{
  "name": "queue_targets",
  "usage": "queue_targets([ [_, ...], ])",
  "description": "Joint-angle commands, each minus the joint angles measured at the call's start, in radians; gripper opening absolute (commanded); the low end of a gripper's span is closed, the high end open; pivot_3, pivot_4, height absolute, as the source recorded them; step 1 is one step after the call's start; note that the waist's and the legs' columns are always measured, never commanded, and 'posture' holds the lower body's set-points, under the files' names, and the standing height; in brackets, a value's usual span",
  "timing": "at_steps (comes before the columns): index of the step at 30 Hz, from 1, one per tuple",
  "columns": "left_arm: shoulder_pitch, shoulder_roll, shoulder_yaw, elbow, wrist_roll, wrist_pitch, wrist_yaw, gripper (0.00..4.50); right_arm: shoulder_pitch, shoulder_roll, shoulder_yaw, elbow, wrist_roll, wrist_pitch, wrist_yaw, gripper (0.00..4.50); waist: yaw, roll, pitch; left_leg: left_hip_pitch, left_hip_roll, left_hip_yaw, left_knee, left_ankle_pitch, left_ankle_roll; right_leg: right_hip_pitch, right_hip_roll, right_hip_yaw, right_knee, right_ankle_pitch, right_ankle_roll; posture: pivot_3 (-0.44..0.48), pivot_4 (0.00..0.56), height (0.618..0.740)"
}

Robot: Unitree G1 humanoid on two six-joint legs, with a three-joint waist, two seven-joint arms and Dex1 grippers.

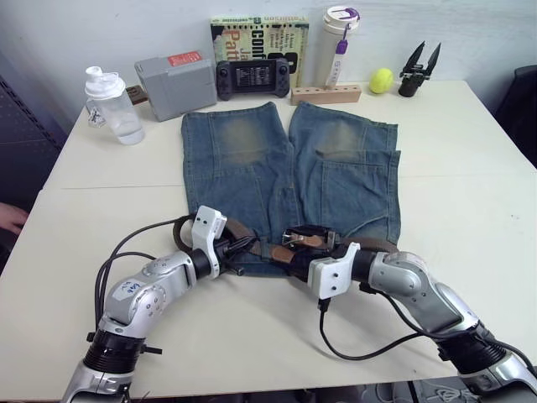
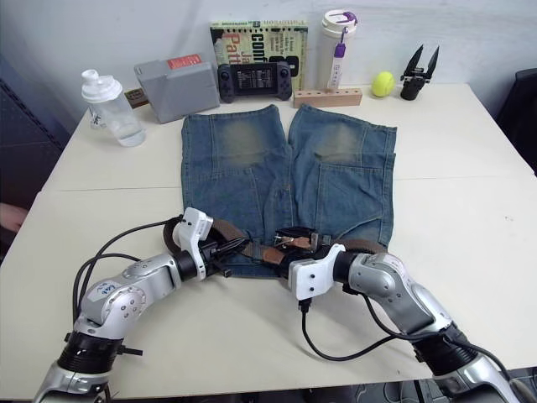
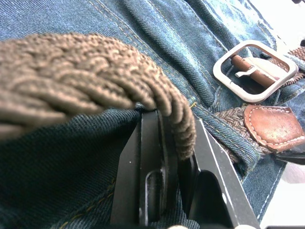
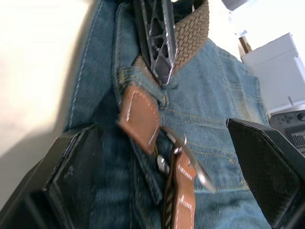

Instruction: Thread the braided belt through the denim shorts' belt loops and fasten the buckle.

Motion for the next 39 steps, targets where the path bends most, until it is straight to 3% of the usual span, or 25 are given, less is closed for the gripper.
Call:
queue_targets([
  [1, 0.019, -0.016, 0.002, -0.031, 0.019, 0.031, -0.013, 0.0, -0.019, 0.011, -0.037, -0.009, 0.0, -0.014, -0.013, 4.41, 0.0, 0.0, 0.0, 0.0, 0.0, 0.0, 0.0, 0.0, 0.0, 0.0, 0.0, 0.0, 0.0, 0.0, 0.0, 0.0, 0.15, 0.731],
  [24, 0.037, -0.087, 0.045, -0.059, 0.079, 0.093, -0.03, 0.0, -0.054, 0.031, -0.036, -0.068, 0.022, -0.027, 0.054, 4.41, -0.001, 0.0, 0.0, 0.0, 0.0, -0.001, 0.0, 0.0, 0.0, 0.0, 0.0, 0.0, 0.0, 0.0, 0.0, 0.0, 0.15, 0.731],
  [27, 0.037, -0.093, 0.049, -0.062, 0.083, 0.097, -0.032, 0.0, -0.06, 0.032, -0.033, -0.058, 0.018, -0.033, 0.06, 3.62, -0.001, 0.0, 0.0, 0.0, 0.0, -0.001, 0.0, 0.0, 0.0, 0.0, 0.0, 0.0, 0.0, 0.0, 0.0, 0.0, 0.15, 0.731],
  [34, 0.041, -0.102, 0.056, -0.07, 0.088, 0.105, -0.032, 0.0, -0.063, 0.034, -0.019, -0.035, 0.013, -0.034, 0.078, 0.34, -0.001, 0.0, 0.0, 0.0, 0.0, -0.001, 0.0, 0.0, 0.0, 0.0, 0.0, 0.0, 0.0, 0.0, 0.0, 0.0, 0.15, 0.731],
  [35, 0.042, -0.103, 0.057, -0.072, 0.089, 0.107, -0.032, 0.0, -0.061, 0.034, -0.017, -0.032, 0.012, -0.031, 0.082, 0.07, -0.002, 0.0, 0.0, 0.0, 0.0, -0.001, 0.0, 0.0, 0.0, 0.0, 0.0, 0.0, 0.0, 0.0, 0.0, 0.0, 0.15, 0.731],
  [39, 0.047, -0.107, 0.064, -0.077, 0.093, 0.111, -0.034, 0.0, -0.055, 0.036, -0.016, -0.028, 0.015, -0.02, 0.093, 0.07, -0.003, 0.0, 0.0, 0.0, 0.0, -0.001, 0.0, 0.0, 0.0, 0.0, 0.0, 0.0, 0.001, 0.0, 0.0, 0.0, 0.15, 0.731],
])
